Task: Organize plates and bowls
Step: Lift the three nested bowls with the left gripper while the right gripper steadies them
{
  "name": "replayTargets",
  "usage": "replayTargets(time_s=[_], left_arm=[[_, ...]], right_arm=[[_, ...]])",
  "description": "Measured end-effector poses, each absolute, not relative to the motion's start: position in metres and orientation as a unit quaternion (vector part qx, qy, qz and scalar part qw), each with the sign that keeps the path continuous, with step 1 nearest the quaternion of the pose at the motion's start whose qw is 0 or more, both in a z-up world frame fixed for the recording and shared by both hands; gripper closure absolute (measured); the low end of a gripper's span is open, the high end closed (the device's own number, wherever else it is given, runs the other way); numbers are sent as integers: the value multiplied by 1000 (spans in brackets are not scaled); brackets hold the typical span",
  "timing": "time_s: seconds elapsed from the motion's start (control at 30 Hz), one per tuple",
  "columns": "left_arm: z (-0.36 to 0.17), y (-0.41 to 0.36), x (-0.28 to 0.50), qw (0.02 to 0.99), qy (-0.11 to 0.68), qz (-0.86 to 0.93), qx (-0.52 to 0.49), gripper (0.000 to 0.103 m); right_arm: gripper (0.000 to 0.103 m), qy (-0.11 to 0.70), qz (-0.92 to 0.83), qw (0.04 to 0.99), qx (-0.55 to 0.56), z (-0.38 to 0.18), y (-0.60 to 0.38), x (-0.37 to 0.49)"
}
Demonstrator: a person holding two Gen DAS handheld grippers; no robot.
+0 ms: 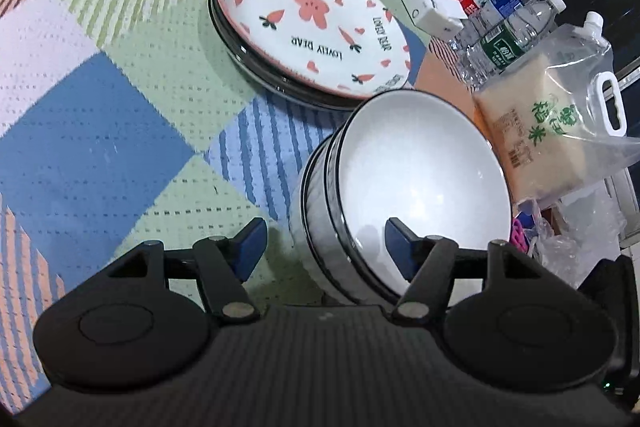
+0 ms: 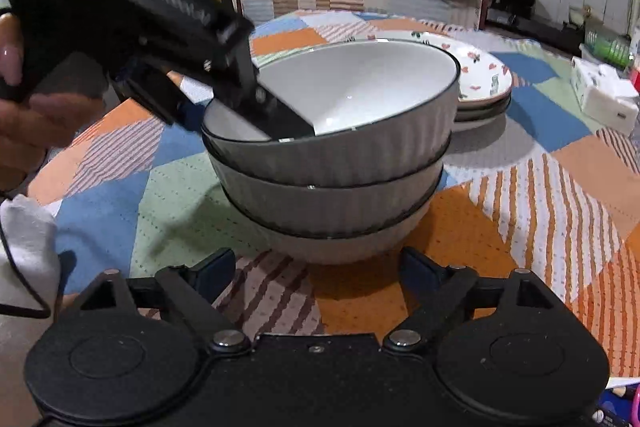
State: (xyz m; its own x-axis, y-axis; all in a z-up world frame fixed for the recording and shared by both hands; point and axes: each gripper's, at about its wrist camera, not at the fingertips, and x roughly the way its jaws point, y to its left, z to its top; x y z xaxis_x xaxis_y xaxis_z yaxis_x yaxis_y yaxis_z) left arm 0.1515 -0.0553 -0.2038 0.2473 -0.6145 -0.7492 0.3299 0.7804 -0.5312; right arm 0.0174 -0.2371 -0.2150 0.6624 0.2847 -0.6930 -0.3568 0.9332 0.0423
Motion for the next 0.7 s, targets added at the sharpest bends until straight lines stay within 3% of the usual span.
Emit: replayTargets(time_s=[0.23,0.37,0.7], left_arm=[[-216,-54,155,774,540,-288,-162,44],[-217,-54,157,770,537,-284,-194,58],[-221,-52,159,765,540,-272,-223,59]], right_arm=[[10,351,161,921,-58,-216,-234,24],[5,348,168,918,-84,-215,-232,32],[1,344,167,921,-69,-220,-230,41]])
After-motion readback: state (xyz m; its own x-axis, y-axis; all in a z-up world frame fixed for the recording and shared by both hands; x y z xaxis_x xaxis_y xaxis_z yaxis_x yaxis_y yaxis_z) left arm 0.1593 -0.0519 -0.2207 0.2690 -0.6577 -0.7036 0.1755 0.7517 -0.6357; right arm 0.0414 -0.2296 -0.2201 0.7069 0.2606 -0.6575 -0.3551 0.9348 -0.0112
